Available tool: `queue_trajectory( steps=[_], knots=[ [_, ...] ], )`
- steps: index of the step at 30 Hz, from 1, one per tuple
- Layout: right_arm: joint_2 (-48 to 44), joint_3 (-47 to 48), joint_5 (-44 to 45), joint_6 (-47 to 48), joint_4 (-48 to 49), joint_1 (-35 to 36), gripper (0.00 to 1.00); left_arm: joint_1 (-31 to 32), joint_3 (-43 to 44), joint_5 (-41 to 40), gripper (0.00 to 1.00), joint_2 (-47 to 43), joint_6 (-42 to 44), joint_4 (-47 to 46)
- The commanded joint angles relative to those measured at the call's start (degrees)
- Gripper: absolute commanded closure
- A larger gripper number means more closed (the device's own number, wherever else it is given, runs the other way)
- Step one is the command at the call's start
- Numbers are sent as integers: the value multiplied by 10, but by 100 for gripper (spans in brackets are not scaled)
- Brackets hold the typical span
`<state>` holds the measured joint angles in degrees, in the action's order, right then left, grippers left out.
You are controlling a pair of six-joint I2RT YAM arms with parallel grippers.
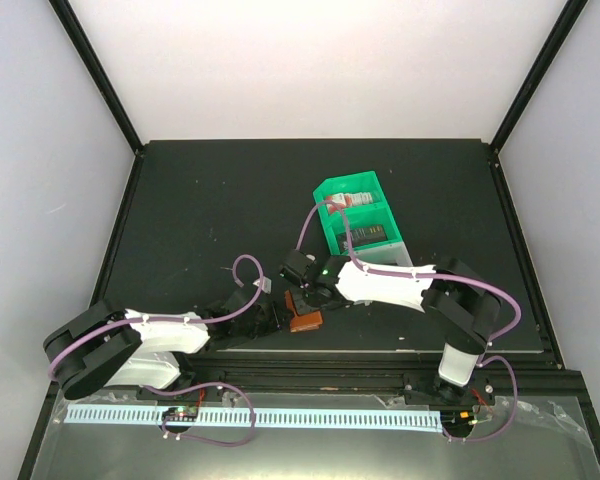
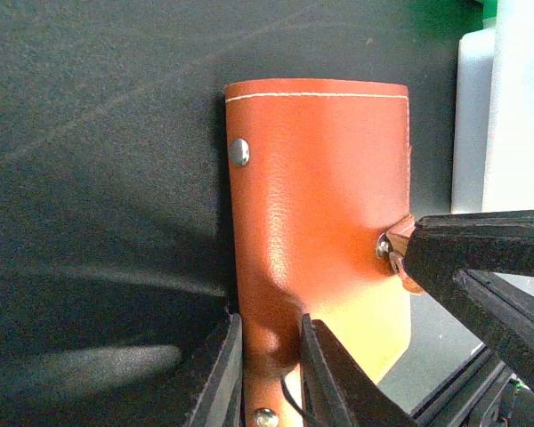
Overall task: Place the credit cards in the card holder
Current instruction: Close the card holder at the center of the board.
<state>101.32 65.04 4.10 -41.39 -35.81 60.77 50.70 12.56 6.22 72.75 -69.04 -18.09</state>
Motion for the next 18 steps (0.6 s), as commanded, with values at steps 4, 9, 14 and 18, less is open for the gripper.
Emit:
queue_trajectory(
  steps=[4,9,14,18],
  knots=[
    [17,3,10,6,14,4,99,-3,-22,-21,80,18,8,81],
    [22,2,19,7,9,4,99,-3,-21,-21,80,19,8,81],
    [3,1,38,3,5,4,99,-3,-21,-21,80,20,8,81],
    [-16,1,59,-2,0,4,99,-4,-21,-21,81,19,8,82]
  ],
)
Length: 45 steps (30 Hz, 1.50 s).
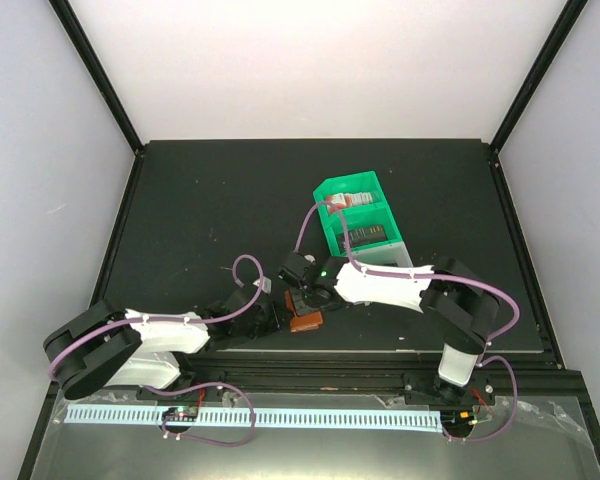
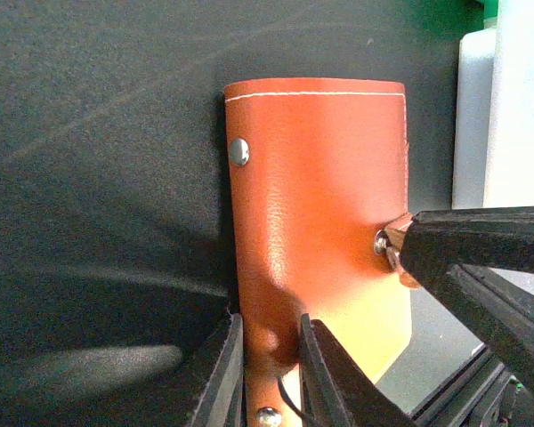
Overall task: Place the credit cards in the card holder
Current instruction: Close the card holder at the center of the board.
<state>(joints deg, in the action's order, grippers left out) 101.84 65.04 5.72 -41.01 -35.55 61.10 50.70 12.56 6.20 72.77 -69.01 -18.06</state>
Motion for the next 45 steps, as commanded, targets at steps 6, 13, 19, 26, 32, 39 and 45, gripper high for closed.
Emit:
queue_trajectory(
  steps=[6,13,19,26,32,39,45],
  knots=[
    [-2,6,36,-3,-7,1,99,-5,-20,-20,81,18,10,83],
    [10,5,6,9,8,1,99,-5,-19,-19,80,19,10,83],
    [20,0,-20,12,18,2,99,-5,-19,-18,81,19,10,82],
    [18,-8,-48,12,30,2,99,-5,-19,-17,81,20,10,81],
    [0,-11,-48,9,36,2,99,-5,-19,-16,82,22,11,80],
    [5,-15,-50,7,34,1,99,-5,-19,-15,82,22,11,80],
    [-4,-28,-76,10,40,2,99,-5,-19,-15,83,23,11,79]
  ],
)
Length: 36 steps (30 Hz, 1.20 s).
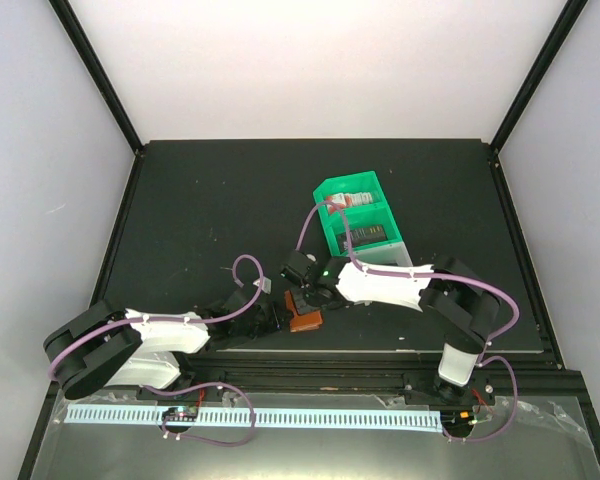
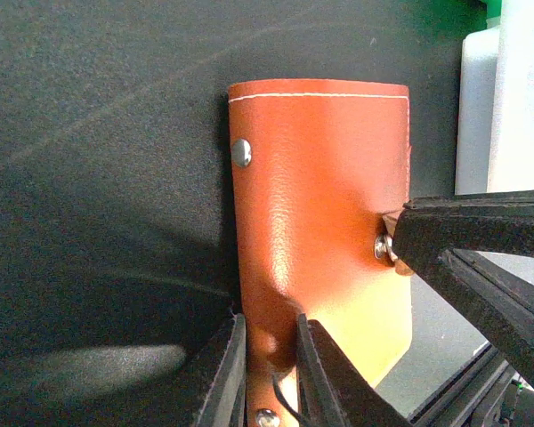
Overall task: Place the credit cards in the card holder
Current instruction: Close the card holder at the center of the board.
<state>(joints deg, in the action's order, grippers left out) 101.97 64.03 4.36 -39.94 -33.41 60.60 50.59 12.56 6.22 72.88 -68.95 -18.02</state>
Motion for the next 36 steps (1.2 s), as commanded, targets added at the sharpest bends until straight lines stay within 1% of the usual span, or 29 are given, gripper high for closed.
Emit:
queue_trajectory(
  steps=[1,14,24,36],
  knots=[
    [-6,-20,-67,-1,20,7,99,-4,-19,-16,83,23,11,78],
    [14,-26,-77,0,16,6,99,-4,-19,-15,83,24,11,78],
    [11,-76,-117,6,25,7,99,-5,-18,-18,83,24,11,80],
    [14,-113,-115,-6,48,3,99,-7,-14,-18,83,21,13,89]
  ],
)
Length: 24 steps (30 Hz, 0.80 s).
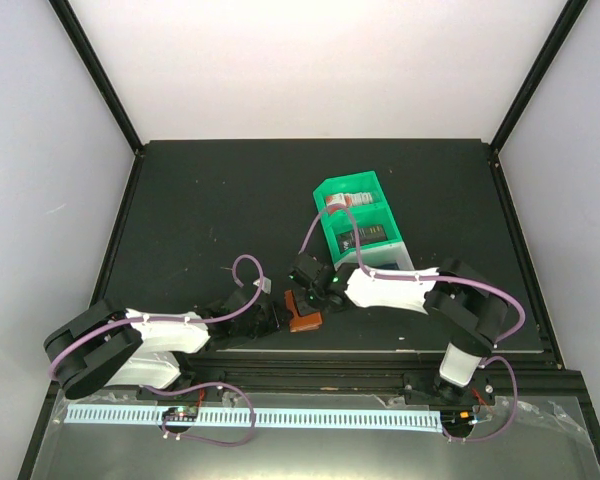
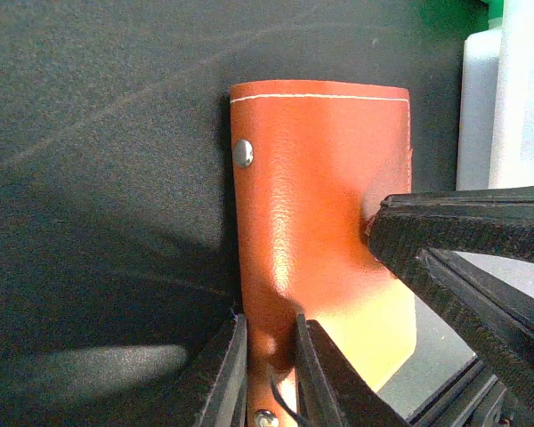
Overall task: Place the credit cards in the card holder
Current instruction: Close the card holder at the center of the board.
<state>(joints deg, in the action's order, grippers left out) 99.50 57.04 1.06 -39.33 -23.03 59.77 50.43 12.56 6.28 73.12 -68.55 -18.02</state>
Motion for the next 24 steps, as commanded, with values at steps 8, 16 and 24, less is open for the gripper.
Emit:
queue_trajectory(
  steps=[8,16,24],
  knots=[
    [-6,-112,-109,-26,-2,-21,99,-6,-11,-22,83,17,11,97],
    [-3,-172,-177,-29,78,-56,99,-6,-7,-24,83,18,12,105],
    [3,-218,-198,-36,129,-73,99,-6,-2,-27,83,17,12,116]
  ],
)
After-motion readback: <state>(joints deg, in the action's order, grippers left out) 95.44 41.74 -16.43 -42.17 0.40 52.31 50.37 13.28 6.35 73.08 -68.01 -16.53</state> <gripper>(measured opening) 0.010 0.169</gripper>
